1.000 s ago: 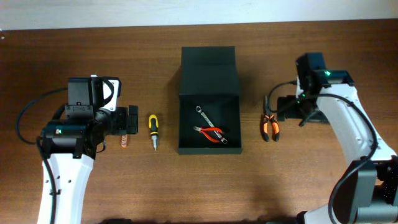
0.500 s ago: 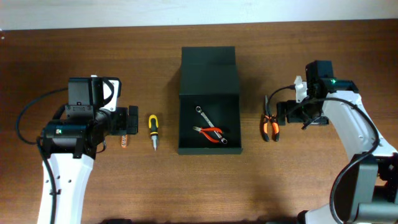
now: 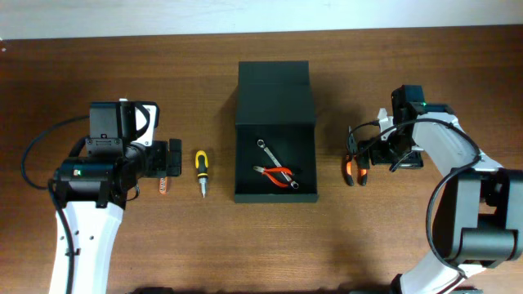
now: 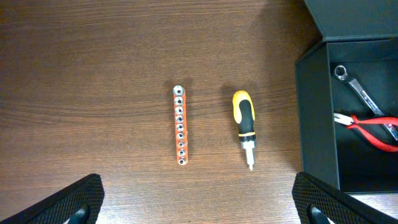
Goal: Pack container
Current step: 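Lower the right gripper and close it on the pliers' jaws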
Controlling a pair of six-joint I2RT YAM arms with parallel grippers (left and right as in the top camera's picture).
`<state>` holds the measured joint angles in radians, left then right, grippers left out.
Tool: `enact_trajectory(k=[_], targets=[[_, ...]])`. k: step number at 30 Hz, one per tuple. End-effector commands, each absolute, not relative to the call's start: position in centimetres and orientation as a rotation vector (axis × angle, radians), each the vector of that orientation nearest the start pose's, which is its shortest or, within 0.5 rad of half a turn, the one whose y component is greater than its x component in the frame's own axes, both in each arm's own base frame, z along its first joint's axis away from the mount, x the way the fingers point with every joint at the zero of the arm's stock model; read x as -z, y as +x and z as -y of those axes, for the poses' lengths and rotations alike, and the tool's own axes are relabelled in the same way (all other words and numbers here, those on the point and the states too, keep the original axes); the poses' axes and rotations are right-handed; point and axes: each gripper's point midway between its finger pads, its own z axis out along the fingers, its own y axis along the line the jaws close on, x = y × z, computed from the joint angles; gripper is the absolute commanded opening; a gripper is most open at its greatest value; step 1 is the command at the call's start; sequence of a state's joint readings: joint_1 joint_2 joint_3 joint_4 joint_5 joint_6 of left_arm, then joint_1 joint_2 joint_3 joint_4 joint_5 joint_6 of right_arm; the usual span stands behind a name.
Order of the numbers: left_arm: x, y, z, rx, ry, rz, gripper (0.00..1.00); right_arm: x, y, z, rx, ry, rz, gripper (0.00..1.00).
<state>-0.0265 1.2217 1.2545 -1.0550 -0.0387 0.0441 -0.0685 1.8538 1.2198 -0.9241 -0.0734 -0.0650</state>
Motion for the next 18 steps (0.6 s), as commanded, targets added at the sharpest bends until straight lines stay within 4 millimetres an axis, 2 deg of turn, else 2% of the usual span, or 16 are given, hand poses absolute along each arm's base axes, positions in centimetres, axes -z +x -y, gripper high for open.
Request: enact_trajectory(k=[1, 10, 15, 18], targets=[[-22.6, 30.3, -0.1, -0.068, 0.063, -2.577, 0.99, -1.8, 32.9, 0.8, -0.125, -0.047, -3.133, 0.99], [-22.6, 30.3, -0.1, -0.068, 0.063, -2.577, 0.99, -1.6, 33.5, 0.0, -0.119, -0.137, -3.11, 0.99], [-22.6, 30.3, -0.1, -0.068, 0.063, -2.577, 0.99, -0.3, 33.5, -0.8, -0.117, -0.173, -3.134, 0.99], [-22.5, 30.2, -0.1, -0.068, 0.063, -2.582, 0.99, 1.0, 32.9, -0.7, -0.079, -0.176, -3.179, 0.99]])
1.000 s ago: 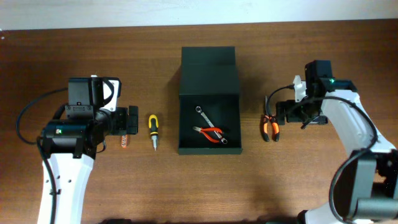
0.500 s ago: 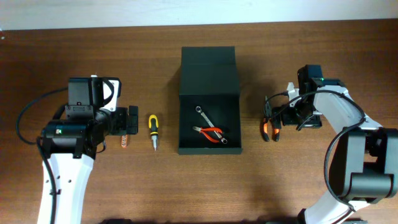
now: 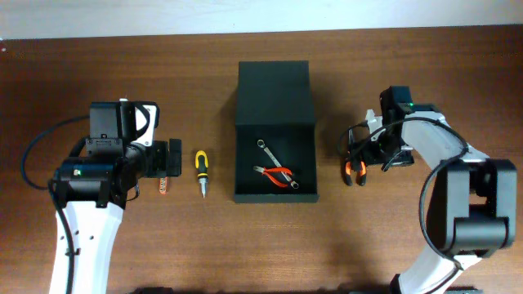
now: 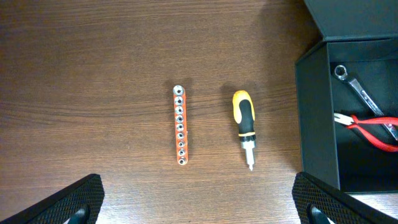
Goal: Pack container
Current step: 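Lower the right gripper and close it on the pliers' jaws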
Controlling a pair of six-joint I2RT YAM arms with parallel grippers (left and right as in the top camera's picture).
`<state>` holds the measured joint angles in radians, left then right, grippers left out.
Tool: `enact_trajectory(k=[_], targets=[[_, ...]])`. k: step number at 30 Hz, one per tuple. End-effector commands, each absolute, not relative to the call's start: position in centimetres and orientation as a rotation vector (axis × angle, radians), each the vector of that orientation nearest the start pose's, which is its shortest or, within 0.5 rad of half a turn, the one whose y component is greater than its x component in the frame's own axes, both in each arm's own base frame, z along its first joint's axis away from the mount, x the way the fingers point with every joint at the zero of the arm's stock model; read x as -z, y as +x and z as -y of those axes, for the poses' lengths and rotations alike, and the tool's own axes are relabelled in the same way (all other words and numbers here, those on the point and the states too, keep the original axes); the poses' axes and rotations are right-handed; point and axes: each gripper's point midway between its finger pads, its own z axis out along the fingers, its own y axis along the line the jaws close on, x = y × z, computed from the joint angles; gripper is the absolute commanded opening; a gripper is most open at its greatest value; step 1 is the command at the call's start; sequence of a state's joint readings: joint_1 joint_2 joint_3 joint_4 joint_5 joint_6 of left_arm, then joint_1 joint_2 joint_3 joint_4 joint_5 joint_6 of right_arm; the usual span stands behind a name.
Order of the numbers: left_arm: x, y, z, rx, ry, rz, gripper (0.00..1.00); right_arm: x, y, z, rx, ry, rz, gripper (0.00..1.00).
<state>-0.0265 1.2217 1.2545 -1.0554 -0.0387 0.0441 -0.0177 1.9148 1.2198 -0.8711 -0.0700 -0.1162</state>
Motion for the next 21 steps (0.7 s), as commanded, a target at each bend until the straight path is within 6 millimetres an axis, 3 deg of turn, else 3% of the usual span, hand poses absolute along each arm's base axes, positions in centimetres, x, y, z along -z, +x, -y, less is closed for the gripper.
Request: enact_trajectory(k=[1, 21], targets=[[-22.47, 30.15, -0.09, -0.068, 0.063, -2.585, 0.99, 1.29, 32.85, -0.56, -0.069, -0.176, -3.188, 0.99], [-22.2, 29.67, -0.09, -0.067, 0.064, -2.607, 0.99, 1.82, 33.2, -0.14, -0.04, -0.172, -3.183, 0.97]])
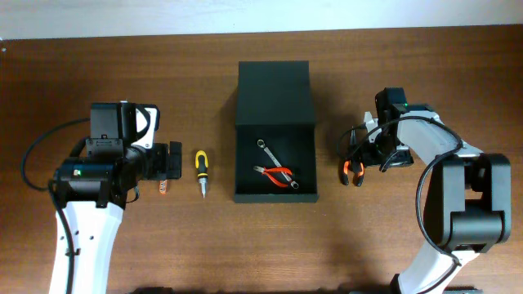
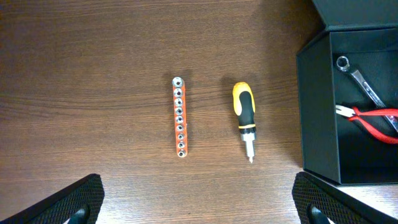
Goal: Pack container
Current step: 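Lower the right gripper and close it on the pliers' jaws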
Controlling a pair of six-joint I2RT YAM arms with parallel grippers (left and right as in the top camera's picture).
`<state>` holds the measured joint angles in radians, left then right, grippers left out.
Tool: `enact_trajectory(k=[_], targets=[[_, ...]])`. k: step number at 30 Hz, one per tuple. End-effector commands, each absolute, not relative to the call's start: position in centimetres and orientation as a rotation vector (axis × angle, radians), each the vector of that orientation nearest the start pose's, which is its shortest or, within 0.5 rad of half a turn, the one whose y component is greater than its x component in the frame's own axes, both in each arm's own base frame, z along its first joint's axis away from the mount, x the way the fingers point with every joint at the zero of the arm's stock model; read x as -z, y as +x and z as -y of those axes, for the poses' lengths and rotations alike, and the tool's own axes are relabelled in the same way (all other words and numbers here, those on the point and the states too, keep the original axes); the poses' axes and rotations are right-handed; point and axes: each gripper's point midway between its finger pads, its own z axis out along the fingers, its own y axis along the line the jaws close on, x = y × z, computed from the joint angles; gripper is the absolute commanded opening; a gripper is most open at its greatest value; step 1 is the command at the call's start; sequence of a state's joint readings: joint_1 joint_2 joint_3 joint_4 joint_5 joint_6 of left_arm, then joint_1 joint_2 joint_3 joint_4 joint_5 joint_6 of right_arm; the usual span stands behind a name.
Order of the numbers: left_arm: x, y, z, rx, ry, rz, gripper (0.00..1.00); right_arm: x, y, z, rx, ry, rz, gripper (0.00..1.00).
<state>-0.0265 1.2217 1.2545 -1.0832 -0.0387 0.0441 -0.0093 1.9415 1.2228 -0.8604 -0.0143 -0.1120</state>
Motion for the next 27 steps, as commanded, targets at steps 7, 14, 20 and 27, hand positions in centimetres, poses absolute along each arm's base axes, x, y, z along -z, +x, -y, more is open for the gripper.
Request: enact_trajectory(k=[7, 14, 20, 27], targets=[[-22.15, 29.59, -0.09, -0.067, 0.065, -2.611, 0.99, 1.81, 33.16, -0.16, -0.042, -0.171, -3.185, 0.68], [-22.1, 29.53, -0.1, -0.068, 0.065, -2.615, 0.99, 1.79, 33.09, -0.6, -0.082, -0.152, -3.187, 0.42], [-22.1, 29.53, -0.1, -0.068, 0.065, -2.615, 0.99, 1.79, 33.09, -0.63, -0.083, -0.141, -3.187, 0.4], [-22.1, 29.53, -0.1, -0.068, 0.065, -2.615, 0.99, 1.8, 33.2, -0.64, -0.083, -0.143, -3.183, 0.33]])
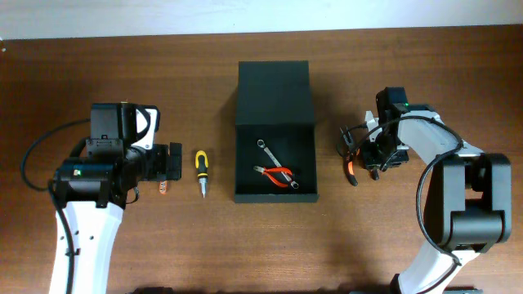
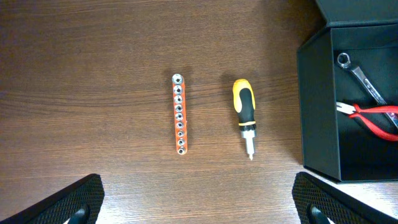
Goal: Pack container
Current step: 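Lower the right gripper and close it on the pliers' jaws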
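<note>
The open black box (image 1: 245,159) stands mid-table with a wrench (image 1: 265,148) and red-handled pliers (image 1: 278,175) in it. Left of the box lie a yellow-black screwdriver (image 2: 244,118) and an orange socket rail (image 2: 179,113). My left gripper (image 2: 202,208) hangs open above them, its fingertips (image 2: 81,199) wide apart. Right of the box, my right gripper (image 1: 369,153) is down at orange-handled pliers (image 1: 351,166), which look narrow and tipped on edge, apparently pinched between the fingers.
The box's lid (image 1: 274,90) lies flat behind the box, joined to it. The wooden table (image 1: 270,237) runs to a pale wall edge at the back. Both arms' cables loop outward at the table's left and right sides.
The orange-handled pliers showed two spread handles flat on the table; now they look narrow and turned on edge at my right gripper. The left wrist view has shifted very slightly.
My right gripper stood a little right of the orange-handled pliers, then closer over them at each moment, and now it is on them. My left gripper stayed open above the socket rail and screwdriver, hardly moving. The box's contents are unchanged.
</note>
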Controlling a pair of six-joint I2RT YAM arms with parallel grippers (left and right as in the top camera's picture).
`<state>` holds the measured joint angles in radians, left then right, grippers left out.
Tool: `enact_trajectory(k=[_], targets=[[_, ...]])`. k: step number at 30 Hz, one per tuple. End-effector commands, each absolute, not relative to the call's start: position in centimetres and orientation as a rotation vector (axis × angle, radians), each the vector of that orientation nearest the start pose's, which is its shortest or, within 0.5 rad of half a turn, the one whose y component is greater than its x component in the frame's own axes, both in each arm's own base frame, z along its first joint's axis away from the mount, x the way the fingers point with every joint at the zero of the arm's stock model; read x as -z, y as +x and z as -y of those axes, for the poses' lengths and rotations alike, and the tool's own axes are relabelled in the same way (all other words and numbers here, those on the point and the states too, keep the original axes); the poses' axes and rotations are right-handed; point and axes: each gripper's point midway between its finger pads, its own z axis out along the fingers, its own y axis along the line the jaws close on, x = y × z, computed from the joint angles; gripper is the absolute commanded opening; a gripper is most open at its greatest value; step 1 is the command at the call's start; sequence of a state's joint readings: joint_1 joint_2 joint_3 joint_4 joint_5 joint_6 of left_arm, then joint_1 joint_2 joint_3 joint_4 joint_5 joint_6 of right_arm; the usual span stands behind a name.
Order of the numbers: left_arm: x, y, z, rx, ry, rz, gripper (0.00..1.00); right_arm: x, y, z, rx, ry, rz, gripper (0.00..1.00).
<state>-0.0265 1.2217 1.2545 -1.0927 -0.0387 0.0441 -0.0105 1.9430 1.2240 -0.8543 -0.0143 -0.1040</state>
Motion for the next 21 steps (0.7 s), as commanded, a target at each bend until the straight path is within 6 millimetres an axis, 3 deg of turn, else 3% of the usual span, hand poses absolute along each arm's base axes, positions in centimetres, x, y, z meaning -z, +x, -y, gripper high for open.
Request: enact_trajectory(k=[1, 21], targets=[[-22.1, 29.53, -0.1, -0.068, 0.065, -2.615, 0.99, 1.8, 33.22, -0.64, -0.082, -0.143, -3.182, 0.32], [-22.1, 29.53, -0.1, -0.068, 0.065, -2.615, 0.99, 1.75, 33.83, -1.58, -0.168, -0.284, -3.137, 0.27]])
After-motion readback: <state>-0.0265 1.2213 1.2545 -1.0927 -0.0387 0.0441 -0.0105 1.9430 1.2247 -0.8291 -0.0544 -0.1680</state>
